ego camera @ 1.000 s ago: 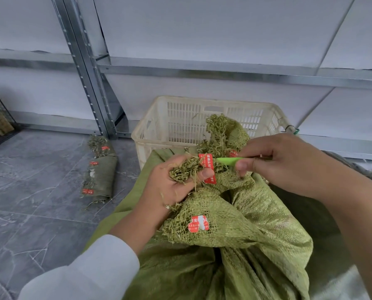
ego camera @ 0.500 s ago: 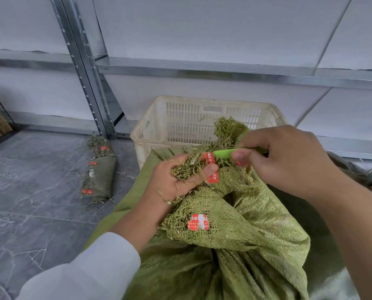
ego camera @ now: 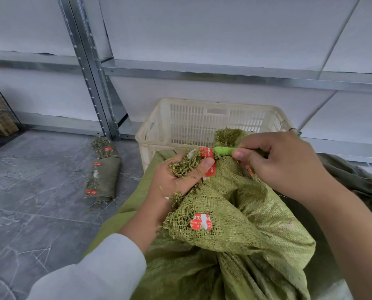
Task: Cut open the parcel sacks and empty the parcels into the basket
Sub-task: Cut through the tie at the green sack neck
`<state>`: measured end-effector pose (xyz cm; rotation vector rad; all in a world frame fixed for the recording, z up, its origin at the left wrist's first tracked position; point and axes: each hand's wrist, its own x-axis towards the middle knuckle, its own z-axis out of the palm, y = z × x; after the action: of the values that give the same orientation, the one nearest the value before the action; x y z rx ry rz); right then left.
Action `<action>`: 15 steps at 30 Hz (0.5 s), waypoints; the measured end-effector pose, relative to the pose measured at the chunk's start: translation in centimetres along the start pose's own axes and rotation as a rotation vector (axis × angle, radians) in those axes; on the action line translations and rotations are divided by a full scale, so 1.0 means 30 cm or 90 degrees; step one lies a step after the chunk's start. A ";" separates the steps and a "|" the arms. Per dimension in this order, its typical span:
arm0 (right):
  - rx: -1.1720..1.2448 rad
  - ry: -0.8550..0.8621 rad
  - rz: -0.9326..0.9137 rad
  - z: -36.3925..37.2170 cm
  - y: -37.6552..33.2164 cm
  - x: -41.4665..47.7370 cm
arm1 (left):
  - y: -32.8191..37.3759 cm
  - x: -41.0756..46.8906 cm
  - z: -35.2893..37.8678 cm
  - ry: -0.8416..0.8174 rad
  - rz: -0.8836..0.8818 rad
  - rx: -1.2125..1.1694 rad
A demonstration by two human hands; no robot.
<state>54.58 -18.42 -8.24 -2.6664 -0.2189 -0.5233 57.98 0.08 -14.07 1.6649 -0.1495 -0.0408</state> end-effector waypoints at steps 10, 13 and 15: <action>0.005 -0.004 0.025 -0.030 0.009 0.006 | 0.128 0.011 -0.012 -0.032 -0.449 -0.786; 0.008 -0.006 0.039 -0.024 0.007 0.003 | 0.107 0.027 -0.001 -0.047 -0.427 -0.719; 0.010 -0.002 0.044 -0.023 0.012 0.002 | 0.121 0.026 0.000 -0.043 -0.410 -0.720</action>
<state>54.50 -19.03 -7.76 -2.6500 -0.1315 -0.4933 58.47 -0.33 -10.40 0.5226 0.3233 -0.5633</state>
